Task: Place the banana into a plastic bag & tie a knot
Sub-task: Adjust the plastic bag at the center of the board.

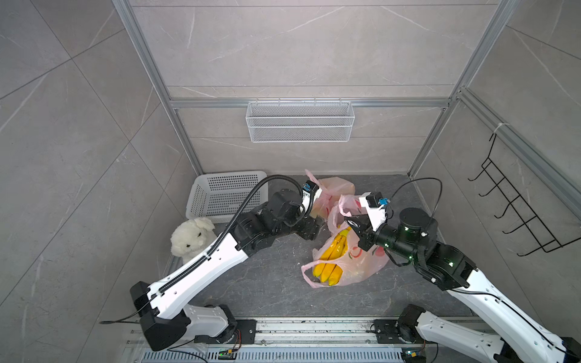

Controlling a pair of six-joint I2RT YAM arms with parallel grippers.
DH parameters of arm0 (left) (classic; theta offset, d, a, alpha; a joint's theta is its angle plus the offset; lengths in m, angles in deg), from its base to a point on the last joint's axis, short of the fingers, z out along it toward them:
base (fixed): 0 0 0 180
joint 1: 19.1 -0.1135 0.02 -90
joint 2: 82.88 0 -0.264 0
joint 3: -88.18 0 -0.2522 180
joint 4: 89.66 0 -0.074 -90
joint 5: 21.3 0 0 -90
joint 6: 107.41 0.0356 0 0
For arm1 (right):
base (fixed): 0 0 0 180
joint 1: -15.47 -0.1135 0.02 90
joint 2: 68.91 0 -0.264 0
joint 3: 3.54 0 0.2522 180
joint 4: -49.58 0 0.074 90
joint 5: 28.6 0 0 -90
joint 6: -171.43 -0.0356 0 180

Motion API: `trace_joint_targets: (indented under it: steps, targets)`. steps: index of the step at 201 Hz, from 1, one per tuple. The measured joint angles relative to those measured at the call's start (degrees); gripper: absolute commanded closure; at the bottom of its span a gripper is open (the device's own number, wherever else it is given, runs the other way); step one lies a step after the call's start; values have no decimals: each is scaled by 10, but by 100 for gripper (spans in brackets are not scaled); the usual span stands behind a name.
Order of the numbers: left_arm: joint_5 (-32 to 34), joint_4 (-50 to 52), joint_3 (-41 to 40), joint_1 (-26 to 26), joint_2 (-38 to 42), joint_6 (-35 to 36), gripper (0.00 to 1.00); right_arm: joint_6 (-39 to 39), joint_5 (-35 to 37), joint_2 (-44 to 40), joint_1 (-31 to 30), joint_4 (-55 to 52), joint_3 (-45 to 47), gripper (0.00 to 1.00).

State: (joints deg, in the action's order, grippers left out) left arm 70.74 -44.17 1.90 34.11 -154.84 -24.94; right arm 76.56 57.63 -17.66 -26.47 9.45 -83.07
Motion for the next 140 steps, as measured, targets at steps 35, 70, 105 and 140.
trace_joint_targets:
  steps: [35,70,105,140]
  targets:
    - [-56,-143,-75,0,23,83,20,5,-15,2,0,-93,-71,100]
    - [-103,-218,-74,0,-11,128,22,9,-15,3,0,-156,-117,100]
    - [-123,-234,-74,-2,-48,149,25,9,-9,11,0,-177,-130,100]
    - [-132,-236,-74,-25,-90,129,25,8,-10,15,0,-182,-125,100]
